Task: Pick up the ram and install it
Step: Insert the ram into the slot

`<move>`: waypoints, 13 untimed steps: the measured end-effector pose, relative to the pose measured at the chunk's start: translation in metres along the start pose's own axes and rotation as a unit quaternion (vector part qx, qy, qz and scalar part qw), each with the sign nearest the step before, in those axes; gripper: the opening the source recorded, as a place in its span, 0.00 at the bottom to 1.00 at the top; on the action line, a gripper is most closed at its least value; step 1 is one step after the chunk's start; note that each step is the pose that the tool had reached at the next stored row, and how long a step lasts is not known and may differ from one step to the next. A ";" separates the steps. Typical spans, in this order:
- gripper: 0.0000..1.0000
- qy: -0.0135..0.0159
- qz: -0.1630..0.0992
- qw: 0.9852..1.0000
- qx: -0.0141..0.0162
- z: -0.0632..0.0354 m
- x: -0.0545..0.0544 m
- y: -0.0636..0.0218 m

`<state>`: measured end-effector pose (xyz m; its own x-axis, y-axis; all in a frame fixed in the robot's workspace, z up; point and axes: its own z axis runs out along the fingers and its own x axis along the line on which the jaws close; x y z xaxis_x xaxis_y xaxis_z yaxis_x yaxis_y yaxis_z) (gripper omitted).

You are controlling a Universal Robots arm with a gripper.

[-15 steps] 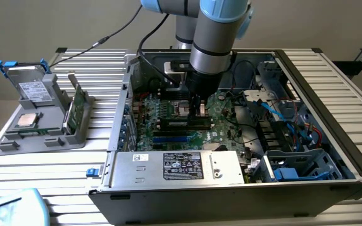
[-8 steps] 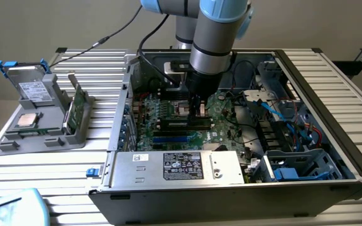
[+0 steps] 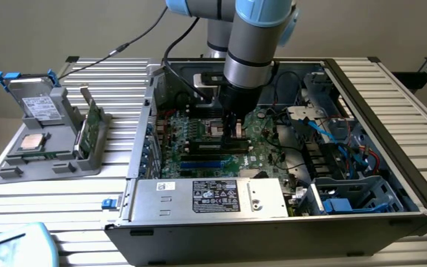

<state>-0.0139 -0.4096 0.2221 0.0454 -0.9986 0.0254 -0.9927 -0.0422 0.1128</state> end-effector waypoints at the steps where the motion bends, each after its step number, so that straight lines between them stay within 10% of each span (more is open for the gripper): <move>1: 0.14 0.000 0.000 1.000 0.000 -0.0005 0.000 0.0000; 13: 0.14 0.000 0.000 1.000 0.000 -0.0009 0.000 0.0001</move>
<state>-0.0139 -0.4094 0.2230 0.0455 -0.9986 0.0255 -0.9927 -0.0424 0.1129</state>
